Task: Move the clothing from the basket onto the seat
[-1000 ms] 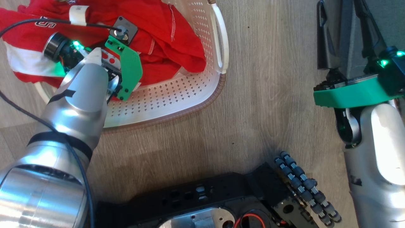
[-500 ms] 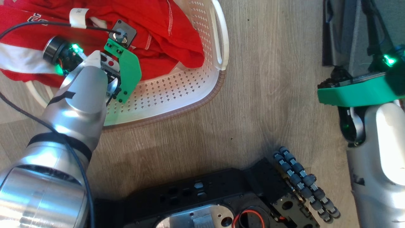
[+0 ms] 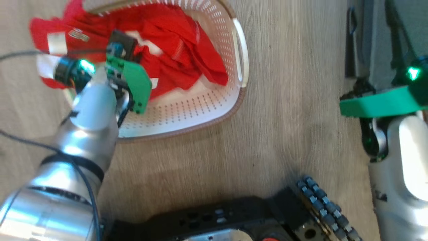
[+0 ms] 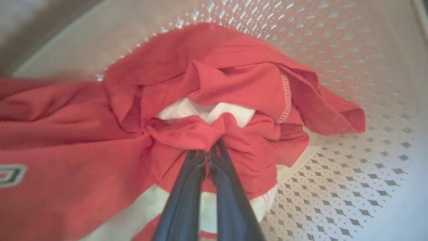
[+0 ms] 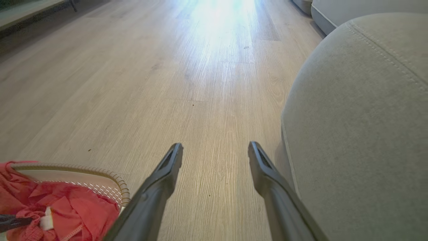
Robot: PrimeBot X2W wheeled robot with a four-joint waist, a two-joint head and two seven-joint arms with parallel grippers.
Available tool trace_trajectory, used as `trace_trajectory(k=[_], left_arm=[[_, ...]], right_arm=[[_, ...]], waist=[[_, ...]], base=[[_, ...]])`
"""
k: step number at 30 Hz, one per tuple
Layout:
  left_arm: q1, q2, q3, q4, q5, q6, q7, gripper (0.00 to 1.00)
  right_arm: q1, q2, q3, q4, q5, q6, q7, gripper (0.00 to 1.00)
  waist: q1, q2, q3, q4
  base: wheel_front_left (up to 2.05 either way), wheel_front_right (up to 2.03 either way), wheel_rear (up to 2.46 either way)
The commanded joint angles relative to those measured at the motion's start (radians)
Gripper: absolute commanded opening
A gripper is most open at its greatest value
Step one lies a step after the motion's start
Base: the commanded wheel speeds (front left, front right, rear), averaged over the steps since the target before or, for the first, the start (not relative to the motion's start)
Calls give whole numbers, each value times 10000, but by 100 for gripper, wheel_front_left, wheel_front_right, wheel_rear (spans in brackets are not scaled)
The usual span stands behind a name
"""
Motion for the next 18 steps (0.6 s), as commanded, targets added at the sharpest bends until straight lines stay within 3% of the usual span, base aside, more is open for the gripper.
trace_trajectory(k=[1, 9, 18], left_arm=[[562, 172, 231, -123, -188, -20, -249, 0], [2137, 139, 898, -1128, -1299, -114, -903, 0], [4896, 459, 2182, -5220, -1820, 582, -919, 0]], right_arm=[[627, -78, 109, -142, 61, -2, -65, 100], [1339, -96, 170, 449, 107, -2, -65, 100], [2476, -191, 10, 947, 85, -2, -65, 100]], waist=[[0, 0, -941, 358], [0, 0, -3515, 786], [0, 0, -5945, 1217]], base=[[0, 0, 0], [0, 0, 0], [0, 0, 0]])
